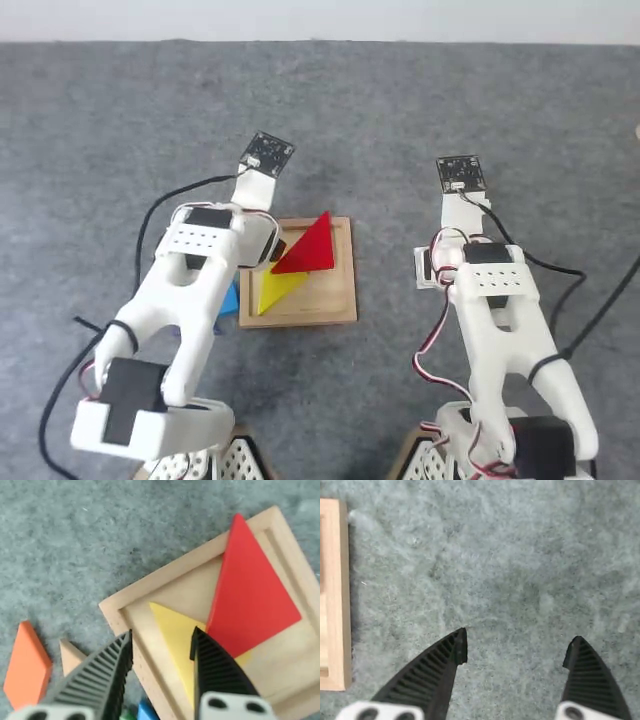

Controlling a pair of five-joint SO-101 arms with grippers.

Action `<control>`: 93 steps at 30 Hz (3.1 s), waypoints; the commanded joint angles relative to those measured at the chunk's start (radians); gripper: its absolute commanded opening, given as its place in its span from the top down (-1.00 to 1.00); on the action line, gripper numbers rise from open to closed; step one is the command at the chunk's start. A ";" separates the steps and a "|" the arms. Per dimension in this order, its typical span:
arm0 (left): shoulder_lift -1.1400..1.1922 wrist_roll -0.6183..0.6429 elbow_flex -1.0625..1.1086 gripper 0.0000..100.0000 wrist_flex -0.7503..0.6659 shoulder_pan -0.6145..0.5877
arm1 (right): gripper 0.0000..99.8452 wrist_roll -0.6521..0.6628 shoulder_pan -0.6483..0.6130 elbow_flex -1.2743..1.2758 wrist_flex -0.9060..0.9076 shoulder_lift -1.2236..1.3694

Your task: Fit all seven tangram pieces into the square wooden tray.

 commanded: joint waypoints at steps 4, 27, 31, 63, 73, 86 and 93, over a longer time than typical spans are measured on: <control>-0.183 0.002 -0.082 0.63 0.203 0.021 | 0.39 0.006 0.004 -0.012 -0.015 -0.004; 0.014 -0.118 0.030 0.63 0.052 -0.012 | 0.39 0.008 -0.019 -0.006 -0.021 -0.002; 0.043 -0.117 -0.041 0.63 0.054 -0.015 | 0.39 0.008 -0.019 -0.006 -0.021 -0.002; 0.221 -0.117 -0.305 0.67 0.072 -0.014 | 0.39 0.008 -0.019 -0.006 -0.022 -0.002; 0.057 -0.055 -0.220 0.67 0.054 0.114 | 0.39 0.008 -0.019 -0.009 -0.027 -0.002; 0.270 -0.032 -0.300 0.67 -0.023 0.242 | 0.39 0.008 -0.019 -0.008 -0.027 -0.004; 0.287 -0.032 -0.311 0.67 -0.017 0.238 | 0.39 0.008 -0.019 -0.009 -0.027 -0.005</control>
